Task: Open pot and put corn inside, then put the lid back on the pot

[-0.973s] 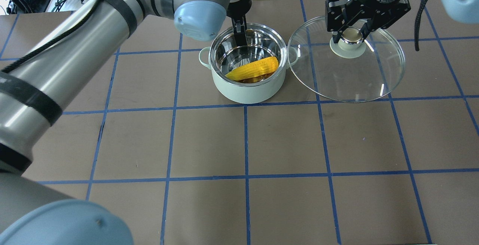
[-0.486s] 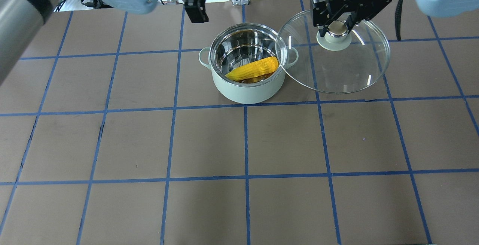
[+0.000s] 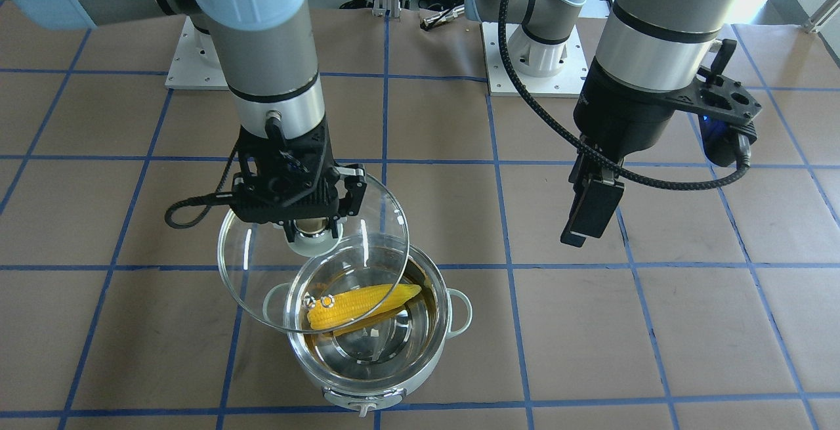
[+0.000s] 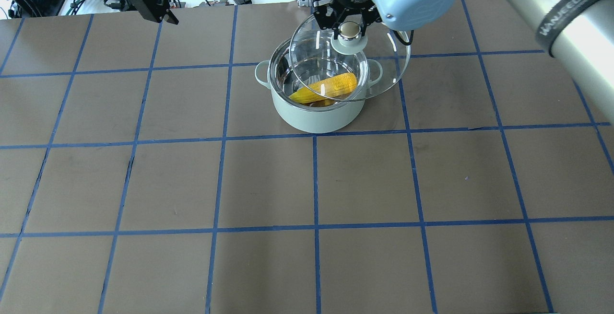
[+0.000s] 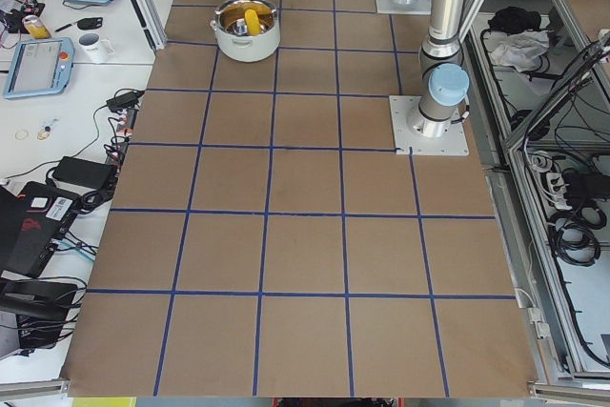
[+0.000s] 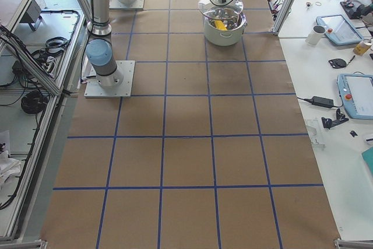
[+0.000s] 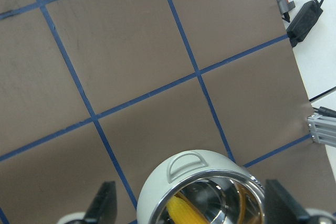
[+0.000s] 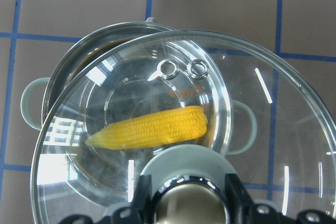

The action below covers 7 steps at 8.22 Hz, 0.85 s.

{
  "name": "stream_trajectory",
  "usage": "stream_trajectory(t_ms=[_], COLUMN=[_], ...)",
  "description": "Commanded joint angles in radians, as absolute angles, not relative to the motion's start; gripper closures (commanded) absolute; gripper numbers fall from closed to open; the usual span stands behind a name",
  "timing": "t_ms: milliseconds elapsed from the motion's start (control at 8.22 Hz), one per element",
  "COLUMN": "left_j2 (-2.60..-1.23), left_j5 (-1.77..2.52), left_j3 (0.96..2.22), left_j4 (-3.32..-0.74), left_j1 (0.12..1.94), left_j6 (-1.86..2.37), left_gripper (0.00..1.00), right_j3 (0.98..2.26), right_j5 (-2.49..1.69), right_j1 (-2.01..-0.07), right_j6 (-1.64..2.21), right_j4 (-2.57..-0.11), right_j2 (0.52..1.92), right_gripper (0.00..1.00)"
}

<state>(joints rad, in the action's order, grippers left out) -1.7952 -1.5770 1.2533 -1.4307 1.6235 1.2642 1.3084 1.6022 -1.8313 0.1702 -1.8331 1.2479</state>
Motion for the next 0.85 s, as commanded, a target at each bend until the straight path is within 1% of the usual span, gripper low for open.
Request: stream_trajectory(t_ms=[0,122,243,486,730], left_j2=[-1.778,-1.764,-1.763,-1.772,-1.761], left_j5=[-1.638,-1.629,-1.629,-1.629,-1.628], left_j3=[1.27,1.263,1.273,1.307,1.309], left_j4=[-1.505,-1.506,-1.508,-1.508,-1.508], left_j1=[1.611,1.609,1.609,1.608,1.611], left_j6=[1.002,0.879,0.83,0.707,0.55], left_gripper=[0.0,0.0,0.0,0.0,0.0], right_j3=[1.263,1.261,1.259,1.259,1.259], right_j5=[1.598,1.598,1.601,1.597,1.605], right_j1=[-1.862,-1.862,-1.862,-1.862,-1.868], right_j6=[0.285,0.325,0.328,0.373,0.376], right_j4=[-1.961,-1.98,-1.98,-1.98,-1.973], right_j2=[1.107,1.065,1.054,1.055,1.054], right_gripper=[0.84,0.84,0.84,0.84,0.84])
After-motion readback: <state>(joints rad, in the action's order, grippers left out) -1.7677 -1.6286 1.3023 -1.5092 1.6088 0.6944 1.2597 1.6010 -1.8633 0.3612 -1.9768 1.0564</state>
